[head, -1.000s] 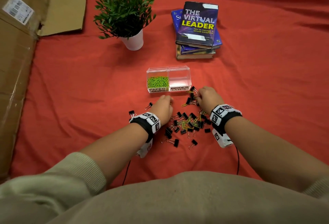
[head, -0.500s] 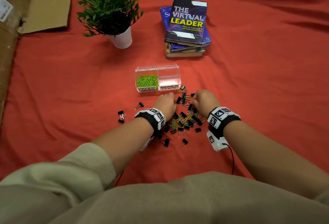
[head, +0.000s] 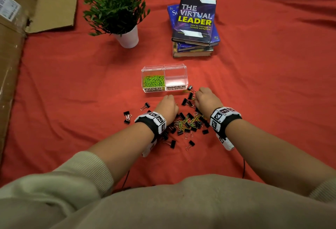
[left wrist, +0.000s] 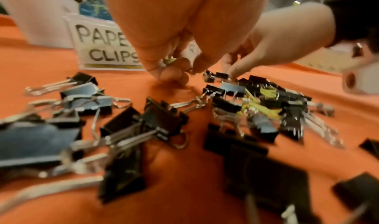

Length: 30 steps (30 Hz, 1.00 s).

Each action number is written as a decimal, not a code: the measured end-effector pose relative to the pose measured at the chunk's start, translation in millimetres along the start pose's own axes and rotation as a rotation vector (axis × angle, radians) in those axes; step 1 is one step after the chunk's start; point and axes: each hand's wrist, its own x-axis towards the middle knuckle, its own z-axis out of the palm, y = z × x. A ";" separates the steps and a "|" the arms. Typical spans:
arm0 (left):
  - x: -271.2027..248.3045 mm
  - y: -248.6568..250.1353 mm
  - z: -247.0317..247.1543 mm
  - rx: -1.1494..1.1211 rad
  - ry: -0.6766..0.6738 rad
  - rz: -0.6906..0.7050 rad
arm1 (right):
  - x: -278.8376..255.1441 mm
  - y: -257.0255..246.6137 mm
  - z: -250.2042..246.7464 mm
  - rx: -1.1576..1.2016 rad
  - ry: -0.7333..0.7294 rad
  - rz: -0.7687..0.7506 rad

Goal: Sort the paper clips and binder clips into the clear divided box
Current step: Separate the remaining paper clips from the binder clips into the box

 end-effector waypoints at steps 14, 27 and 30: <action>11.0 30.8 -2.5 -0.428 0.063 -0.088 | -18.2 9.5 -23.6 1.151 -0.106 0.538; 8.0 -1.5 3.5 0.232 0.086 0.166 | 25.3 -10.2 -12.5 0.175 -0.163 0.123; 0.4 -16.2 -3.8 0.198 0.120 0.104 | 23.8 -11.9 -1.7 0.097 -0.074 0.058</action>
